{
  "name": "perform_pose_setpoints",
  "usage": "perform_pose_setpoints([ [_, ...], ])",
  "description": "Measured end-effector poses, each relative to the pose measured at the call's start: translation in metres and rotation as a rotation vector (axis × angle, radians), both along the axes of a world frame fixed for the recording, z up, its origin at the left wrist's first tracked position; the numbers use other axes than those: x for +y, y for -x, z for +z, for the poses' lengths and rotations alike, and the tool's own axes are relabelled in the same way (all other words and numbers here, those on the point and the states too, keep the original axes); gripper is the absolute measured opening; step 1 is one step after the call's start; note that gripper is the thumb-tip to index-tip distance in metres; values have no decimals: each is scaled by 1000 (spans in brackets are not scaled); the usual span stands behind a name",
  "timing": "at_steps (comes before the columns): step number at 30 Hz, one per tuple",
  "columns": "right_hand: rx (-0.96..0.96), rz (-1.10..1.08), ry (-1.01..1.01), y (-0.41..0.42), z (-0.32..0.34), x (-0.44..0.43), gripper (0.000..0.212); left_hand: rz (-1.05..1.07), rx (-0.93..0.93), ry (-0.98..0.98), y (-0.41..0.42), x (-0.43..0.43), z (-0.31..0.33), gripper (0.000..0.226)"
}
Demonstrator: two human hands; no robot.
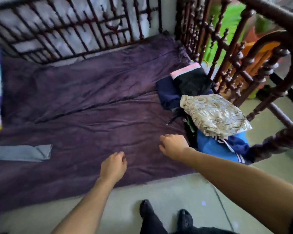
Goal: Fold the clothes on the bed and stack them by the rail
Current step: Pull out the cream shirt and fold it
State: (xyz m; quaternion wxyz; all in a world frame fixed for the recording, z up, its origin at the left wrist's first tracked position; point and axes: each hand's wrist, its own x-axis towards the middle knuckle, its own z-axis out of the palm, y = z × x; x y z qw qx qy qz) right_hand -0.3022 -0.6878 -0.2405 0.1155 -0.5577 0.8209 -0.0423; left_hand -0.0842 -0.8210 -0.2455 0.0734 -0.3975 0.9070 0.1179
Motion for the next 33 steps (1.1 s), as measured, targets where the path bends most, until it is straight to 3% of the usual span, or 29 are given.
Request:
perform_pose_setpoints([
  [9,85,314,13,-179,35,-138,26,361,76,99,-227,-53,48,19],
  [18,44,411,-24,-377,22,-274,29,482,21,107,-460,-139,65,19],
  [27,32,428,-92,-467,12,-399,32,544,50,82,-553,-257,59,22],
  [33,-30,427,-133,-518,-13,-534,34,584,-25,63,-601,-385,51,28],
])
